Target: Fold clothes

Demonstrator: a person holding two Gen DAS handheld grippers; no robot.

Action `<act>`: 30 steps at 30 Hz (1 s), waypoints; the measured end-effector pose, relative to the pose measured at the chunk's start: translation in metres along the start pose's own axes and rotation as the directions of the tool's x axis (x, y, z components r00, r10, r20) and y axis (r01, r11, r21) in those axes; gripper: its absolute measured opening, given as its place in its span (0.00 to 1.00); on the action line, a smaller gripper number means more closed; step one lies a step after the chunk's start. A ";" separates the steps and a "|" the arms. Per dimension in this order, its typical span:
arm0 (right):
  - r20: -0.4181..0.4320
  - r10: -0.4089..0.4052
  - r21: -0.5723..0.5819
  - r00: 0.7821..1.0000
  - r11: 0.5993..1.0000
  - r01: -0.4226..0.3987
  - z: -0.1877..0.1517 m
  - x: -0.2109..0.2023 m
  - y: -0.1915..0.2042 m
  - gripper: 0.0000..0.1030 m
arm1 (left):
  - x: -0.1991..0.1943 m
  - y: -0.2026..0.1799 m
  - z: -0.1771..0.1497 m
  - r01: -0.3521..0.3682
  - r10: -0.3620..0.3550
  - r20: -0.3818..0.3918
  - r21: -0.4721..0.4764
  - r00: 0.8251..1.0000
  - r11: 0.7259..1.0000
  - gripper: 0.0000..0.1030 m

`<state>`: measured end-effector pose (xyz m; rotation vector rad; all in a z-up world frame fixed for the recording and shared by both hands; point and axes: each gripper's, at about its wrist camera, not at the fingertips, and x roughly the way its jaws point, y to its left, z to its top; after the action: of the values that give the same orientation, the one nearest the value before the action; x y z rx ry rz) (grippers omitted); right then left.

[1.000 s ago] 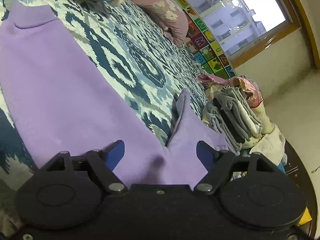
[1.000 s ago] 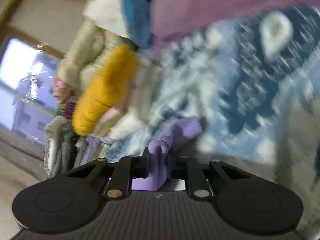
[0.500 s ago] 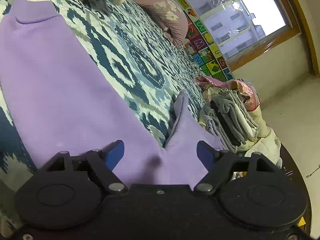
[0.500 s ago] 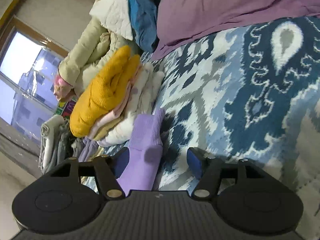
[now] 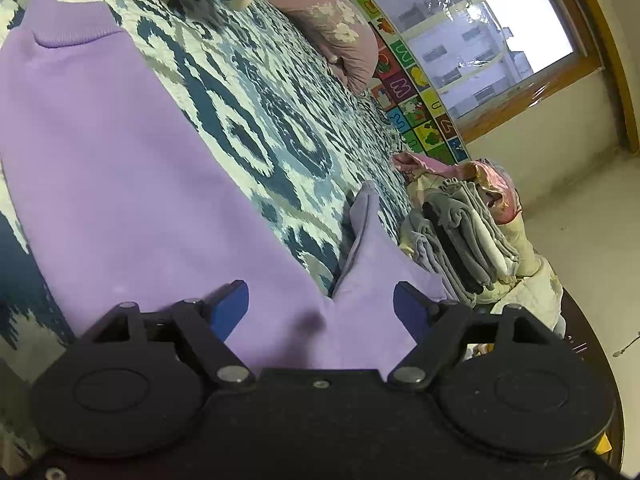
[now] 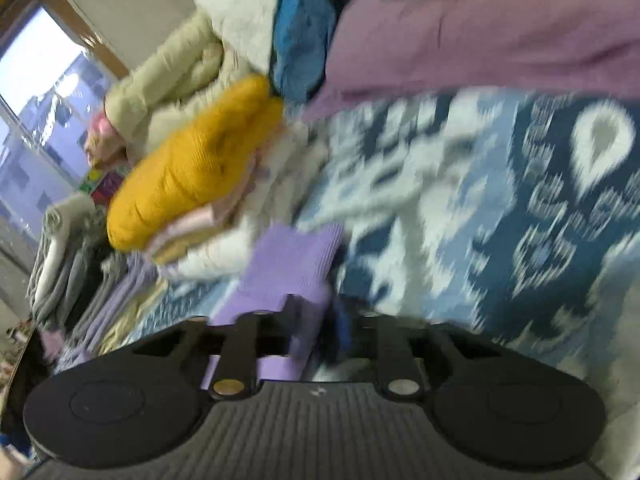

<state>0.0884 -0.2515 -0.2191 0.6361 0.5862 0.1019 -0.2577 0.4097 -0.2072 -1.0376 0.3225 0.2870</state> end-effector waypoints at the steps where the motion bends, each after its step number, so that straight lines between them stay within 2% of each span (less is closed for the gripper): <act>1: 0.035 -0.009 -0.019 0.999 1.000 0.010 0.000 -0.007 0.002 0.47 | 0.000 0.000 0.000 0.000 0.000 0.000 0.000 1.000 1.000 0.77; 3: 0.081 0.014 -0.043 0.997 0.999 -0.010 0.000 -0.020 0.006 0.47 | 0.000 -0.001 -0.001 0.001 -0.001 0.002 -0.001 1.000 1.000 0.77; 4: 0.075 0.055 -0.055 0.996 0.997 -0.051 -0.001 -0.024 0.009 0.47 | -0.001 -0.001 -0.001 0.002 -0.002 0.004 -0.001 1.000 1.000 0.77; 6: 0.047 0.140 -0.117 0.989 0.984 -0.134 -0.008 -0.031 0.022 0.47 | -0.001 -0.001 -0.001 0.002 -0.002 0.008 0.001 1.000 1.000 0.77; 8: -0.016 0.243 -0.244 0.970 0.940 -0.240 -0.022 -0.041 0.050 0.47 | -0.003 -0.003 -0.002 0.004 -0.005 0.020 0.017 1.000 1.000 0.77; 10: -0.110 0.359 -0.359 0.927 0.855 -0.374 -0.039 -0.051 0.080 0.44 | -0.007 -0.008 -0.004 0.010 -0.012 0.042 0.052 0.999 0.999 0.77; 13: -0.269 0.476 -0.447 0.837 0.708 -0.546 -0.065 -0.062 0.113 0.38 | -0.013 -0.017 -0.007 0.019 -0.028 0.067 0.123 0.997 0.992 0.77; 14: -0.320 0.472 -0.468 0.822 0.676 -0.570 -0.075 -0.061 0.122 0.37 | -0.014 -0.020 -0.008 0.019 -0.030 0.068 0.147 0.997 0.989 0.77; 17: -0.441 0.389 -0.516 0.808 0.627 -0.584 -0.099 -0.047 0.140 0.35 | -0.011 -0.033 -0.014 0.015 -0.028 0.053 0.232 0.998 0.973 0.77; 18: -0.470 0.361 -0.538 0.806 0.606 -0.585 -0.105 -0.044 0.144 0.31 | -0.010 -0.040 -0.018 0.010 -0.023 0.044 0.274 0.999 0.962 0.77; 20: -0.479 0.338 -0.573 0.810 0.578 -0.580 -0.114 -0.047 0.152 0.29 | -0.006 -0.055 -0.025 0.002 -0.012 0.025 0.357 1.000 0.934 0.77; 22: -0.499 0.354 -0.567 0.791 0.556 -0.607 -0.115 -0.051 0.159 0.26 | -0.001 -0.070 -0.034 -0.005 0.006 0.000 0.441 1.000 0.897 0.76; 23: -0.499 0.348 -0.585 0.793 0.540 -0.605 -0.117 -0.052 0.167 0.26 | 0.004 -0.079 -0.042 -0.012 0.027 -0.024 0.497 0.999 0.868 0.76; 25: -0.502 0.320 -0.635 0.803 0.493 -0.594 -0.122 -0.050 0.186 0.26 | 0.015 -0.097 -0.059 -0.030 0.083 -0.058 0.615 0.995 0.788 0.76; 27: -0.498 0.292 -0.679 0.817 0.455 -0.577 -0.127 -0.043 0.210 0.26 | 0.032 -0.110 -0.075 -0.045 0.159 -0.092 0.719 0.983 0.694 0.75; 30: -0.498 0.281 -0.706 0.820 0.417 -0.572 -0.130 -0.027 0.239 0.26 | 0.063 -0.123 -0.086 -0.051 0.237 -0.103 0.823 0.966 0.565 0.64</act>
<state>0.0152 0.0031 -0.1497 -0.2311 0.5728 0.9642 -0.1636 0.2807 -0.1755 -0.0920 0.6580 0.1402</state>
